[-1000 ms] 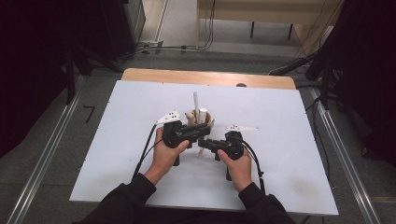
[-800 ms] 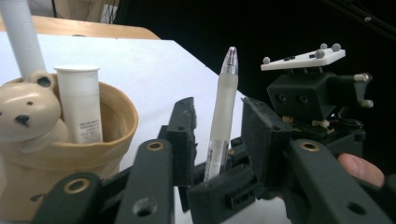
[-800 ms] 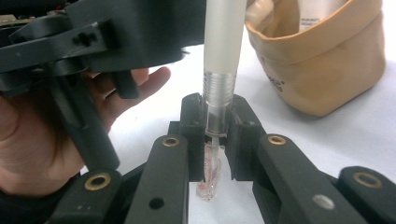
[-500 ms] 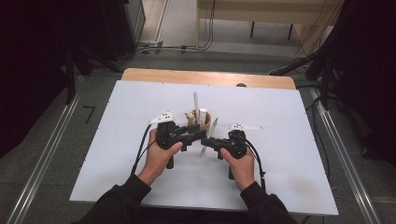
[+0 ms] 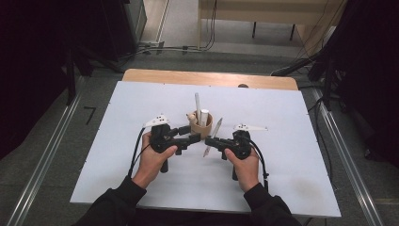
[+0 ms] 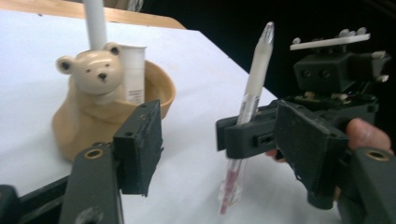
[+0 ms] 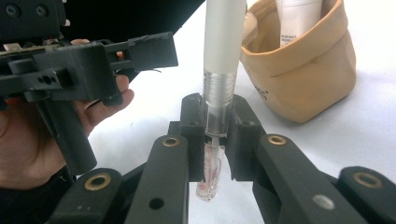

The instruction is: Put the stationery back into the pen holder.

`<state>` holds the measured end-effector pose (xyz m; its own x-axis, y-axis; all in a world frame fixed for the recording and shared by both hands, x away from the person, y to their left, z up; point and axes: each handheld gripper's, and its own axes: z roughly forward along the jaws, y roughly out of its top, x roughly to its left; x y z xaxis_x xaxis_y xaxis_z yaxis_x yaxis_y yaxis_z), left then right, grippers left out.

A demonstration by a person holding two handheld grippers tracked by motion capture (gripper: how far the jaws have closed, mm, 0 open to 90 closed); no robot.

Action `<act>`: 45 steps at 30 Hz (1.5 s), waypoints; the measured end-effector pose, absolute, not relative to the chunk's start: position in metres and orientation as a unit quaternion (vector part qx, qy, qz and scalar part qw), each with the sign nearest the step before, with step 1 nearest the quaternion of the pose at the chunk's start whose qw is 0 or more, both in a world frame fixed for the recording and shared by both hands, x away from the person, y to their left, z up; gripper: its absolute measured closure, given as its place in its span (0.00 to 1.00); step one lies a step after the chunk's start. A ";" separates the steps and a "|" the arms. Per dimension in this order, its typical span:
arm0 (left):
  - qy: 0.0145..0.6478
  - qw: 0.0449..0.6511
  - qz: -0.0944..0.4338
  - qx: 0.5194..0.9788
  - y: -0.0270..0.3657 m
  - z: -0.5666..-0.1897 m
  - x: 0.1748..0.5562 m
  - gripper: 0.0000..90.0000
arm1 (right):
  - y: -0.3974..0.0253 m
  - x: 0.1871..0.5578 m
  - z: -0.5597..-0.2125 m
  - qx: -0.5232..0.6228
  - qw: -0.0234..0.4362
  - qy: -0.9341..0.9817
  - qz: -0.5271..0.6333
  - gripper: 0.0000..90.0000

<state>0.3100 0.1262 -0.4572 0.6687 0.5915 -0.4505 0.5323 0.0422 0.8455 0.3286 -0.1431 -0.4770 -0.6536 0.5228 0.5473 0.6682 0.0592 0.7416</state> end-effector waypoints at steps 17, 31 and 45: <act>0.437 0.592 0.046 0.676 0.152 -0.469 0.301 0.30 | -0.144 0.331 -0.473 -0.412 0.060 -0.721 -0.553 0.85; 0.454 0.584 0.043 0.672 0.163 -0.475 0.300 0.29 | -0.148 0.336 -0.469 -0.418 0.051 -0.714 -0.559 0.85; 0.458 0.584 0.044 0.669 0.168 -0.478 0.298 0.29 | -0.147 0.349 -0.460 -0.420 0.040 -0.703 -0.573 0.85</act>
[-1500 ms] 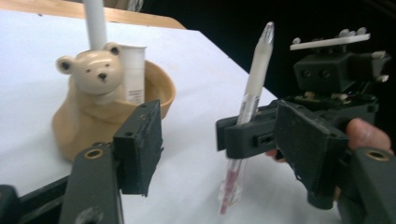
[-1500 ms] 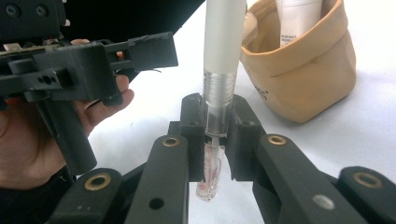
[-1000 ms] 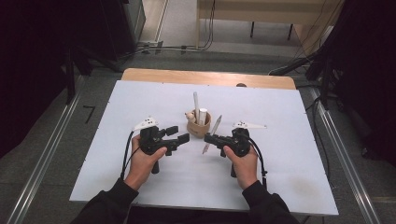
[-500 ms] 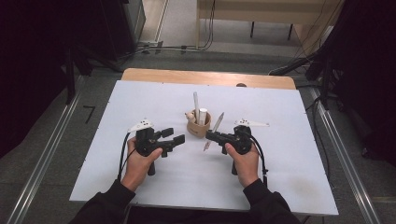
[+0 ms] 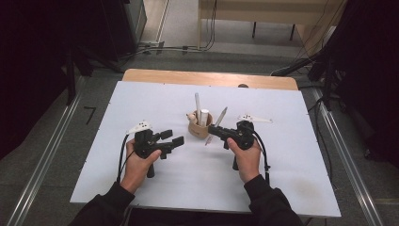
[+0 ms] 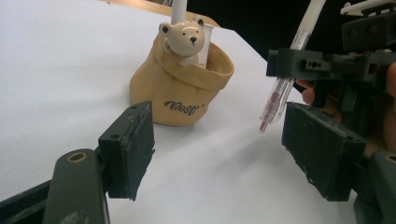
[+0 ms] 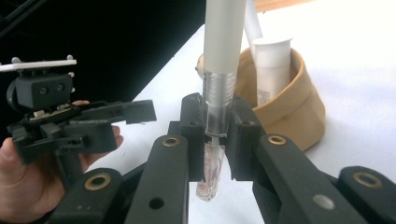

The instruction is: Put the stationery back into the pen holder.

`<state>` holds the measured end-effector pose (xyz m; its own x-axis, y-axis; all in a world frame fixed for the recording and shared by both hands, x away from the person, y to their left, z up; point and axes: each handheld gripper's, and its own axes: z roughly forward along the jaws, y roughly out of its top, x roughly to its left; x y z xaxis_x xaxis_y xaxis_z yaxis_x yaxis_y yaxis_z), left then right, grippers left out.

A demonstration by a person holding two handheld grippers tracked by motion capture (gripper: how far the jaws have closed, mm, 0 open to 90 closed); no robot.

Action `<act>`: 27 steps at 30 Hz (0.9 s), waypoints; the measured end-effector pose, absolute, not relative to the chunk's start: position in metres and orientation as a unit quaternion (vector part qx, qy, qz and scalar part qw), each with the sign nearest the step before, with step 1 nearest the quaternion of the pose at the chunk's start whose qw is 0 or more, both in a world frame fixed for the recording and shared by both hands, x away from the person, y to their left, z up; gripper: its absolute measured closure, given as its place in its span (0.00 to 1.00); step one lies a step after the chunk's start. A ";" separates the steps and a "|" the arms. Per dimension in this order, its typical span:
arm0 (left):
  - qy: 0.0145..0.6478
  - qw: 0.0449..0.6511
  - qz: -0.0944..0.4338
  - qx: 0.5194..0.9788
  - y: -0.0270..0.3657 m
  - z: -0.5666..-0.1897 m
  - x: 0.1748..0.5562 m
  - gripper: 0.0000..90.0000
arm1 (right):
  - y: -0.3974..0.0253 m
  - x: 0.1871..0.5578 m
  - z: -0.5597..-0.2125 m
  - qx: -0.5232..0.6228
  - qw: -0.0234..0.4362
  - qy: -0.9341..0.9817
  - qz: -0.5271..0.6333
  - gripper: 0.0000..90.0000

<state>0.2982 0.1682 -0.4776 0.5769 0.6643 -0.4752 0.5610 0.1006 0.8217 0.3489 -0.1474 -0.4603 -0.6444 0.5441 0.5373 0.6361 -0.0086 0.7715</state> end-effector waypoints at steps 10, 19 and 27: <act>0.462 0.583 0.047 0.667 0.172 -0.479 0.298 0.29 | -0.144 0.360 -0.452 -0.423 0.034 -0.693 -0.583 0.85; 0.464 0.582 0.045 0.666 0.172 -0.480 0.299 0.29 | -0.143 0.369 -0.449 -0.428 0.031 -0.686 -0.587 0.85; 0.465 0.582 0.047 0.666 0.172 -0.481 0.300 0.29 | -0.144 0.375 -0.452 -0.437 0.031 -0.684 -0.583 0.86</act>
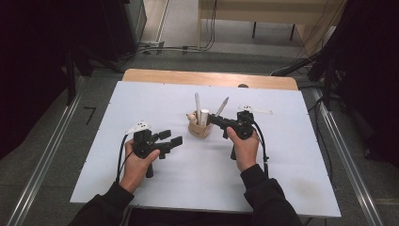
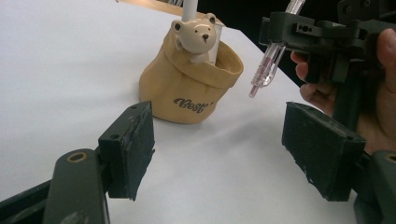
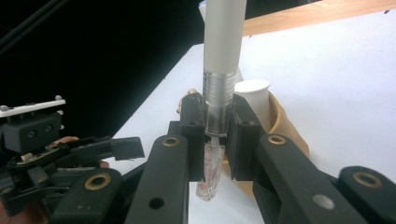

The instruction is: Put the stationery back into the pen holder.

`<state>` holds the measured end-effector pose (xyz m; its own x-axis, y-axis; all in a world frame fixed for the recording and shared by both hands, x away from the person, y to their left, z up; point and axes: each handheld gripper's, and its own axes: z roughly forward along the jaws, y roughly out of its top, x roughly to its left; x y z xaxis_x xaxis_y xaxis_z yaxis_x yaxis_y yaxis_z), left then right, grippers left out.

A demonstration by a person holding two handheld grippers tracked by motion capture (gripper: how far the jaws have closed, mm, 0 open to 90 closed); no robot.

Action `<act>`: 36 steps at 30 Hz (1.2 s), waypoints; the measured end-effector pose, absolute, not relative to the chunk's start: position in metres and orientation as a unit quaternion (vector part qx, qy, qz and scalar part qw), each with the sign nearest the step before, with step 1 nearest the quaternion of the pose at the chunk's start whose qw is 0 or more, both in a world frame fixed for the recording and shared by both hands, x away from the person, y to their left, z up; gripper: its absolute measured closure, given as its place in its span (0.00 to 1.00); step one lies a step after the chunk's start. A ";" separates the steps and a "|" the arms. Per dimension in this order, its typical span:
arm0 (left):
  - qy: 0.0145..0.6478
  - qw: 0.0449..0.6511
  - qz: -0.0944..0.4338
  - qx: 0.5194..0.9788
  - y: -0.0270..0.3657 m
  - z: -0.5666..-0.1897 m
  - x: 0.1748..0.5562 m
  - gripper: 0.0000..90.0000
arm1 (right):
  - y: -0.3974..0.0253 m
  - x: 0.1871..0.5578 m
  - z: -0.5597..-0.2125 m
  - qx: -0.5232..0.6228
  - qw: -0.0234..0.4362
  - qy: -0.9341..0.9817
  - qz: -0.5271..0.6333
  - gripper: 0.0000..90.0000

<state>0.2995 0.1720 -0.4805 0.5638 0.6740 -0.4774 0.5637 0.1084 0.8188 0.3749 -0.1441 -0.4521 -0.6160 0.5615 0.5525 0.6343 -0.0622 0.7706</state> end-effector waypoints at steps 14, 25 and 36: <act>0.466 0.581 0.049 0.666 0.172 -0.481 0.300 0.29 | -0.142 0.387 -0.445 -0.444 0.030 -0.669 -0.595 0.85; 0.467 0.580 0.050 0.665 0.172 -0.482 0.300 0.29 | -0.141 0.400 -0.444 -0.458 0.026 -0.663 -0.592 0.85; 0.468 0.580 0.048 0.665 0.172 -0.483 0.300 0.29 | -0.139 0.408 -0.450 -0.468 0.006 -0.673 -0.573 0.85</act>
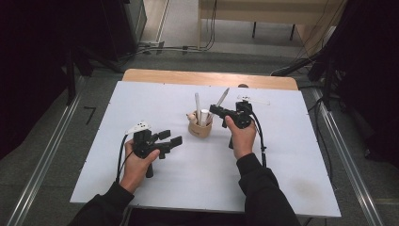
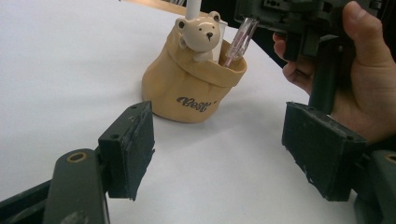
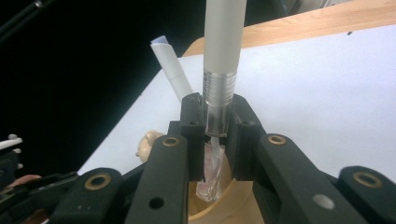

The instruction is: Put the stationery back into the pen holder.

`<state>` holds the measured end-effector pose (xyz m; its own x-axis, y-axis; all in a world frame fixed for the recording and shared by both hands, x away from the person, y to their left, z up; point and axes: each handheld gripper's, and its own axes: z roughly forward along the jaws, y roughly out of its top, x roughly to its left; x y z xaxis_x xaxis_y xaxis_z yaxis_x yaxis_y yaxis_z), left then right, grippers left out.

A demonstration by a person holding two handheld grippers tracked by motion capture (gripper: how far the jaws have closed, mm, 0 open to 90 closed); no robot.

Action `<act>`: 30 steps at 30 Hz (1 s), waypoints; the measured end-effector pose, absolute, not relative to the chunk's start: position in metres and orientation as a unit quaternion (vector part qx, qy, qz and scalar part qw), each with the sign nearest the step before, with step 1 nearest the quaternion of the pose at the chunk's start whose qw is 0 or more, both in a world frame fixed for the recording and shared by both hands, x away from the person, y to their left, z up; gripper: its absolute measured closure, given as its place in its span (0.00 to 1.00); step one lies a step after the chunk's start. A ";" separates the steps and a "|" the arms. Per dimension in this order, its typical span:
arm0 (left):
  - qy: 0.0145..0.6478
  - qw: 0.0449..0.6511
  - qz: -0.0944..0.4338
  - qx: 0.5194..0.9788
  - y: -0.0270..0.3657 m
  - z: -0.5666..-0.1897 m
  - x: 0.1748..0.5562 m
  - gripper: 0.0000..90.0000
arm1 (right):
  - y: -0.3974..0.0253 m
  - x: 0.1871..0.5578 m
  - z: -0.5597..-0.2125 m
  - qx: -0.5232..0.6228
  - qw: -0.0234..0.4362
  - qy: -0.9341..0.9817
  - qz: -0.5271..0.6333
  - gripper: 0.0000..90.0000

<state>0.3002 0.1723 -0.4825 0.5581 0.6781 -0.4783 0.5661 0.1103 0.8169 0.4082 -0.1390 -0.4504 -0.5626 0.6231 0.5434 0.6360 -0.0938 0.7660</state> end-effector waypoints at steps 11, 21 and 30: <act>0.466 0.580 0.046 0.666 0.172 -0.483 0.300 0.29 | -0.129 0.407 -0.457 -0.460 -0.032 -0.702 -0.543 0.85; 0.466 0.581 0.045 0.666 0.172 -0.482 0.300 0.29 | -0.125 0.406 -0.459 -0.455 -0.046 -0.708 -0.538 0.77; 0.469 0.580 0.046 0.664 0.173 -0.483 0.300 0.29 | -0.127 0.406 -0.459 -0.459 -0.046 -0.706 -0.537 0.65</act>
<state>0.3002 0.1734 -0.4825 0.5556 0.6769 -0.4829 0.5692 0.1137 0.8143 0.4062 -0.1268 -0.4589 -0.5737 0.6978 0.4289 0.5992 0.0005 0.8006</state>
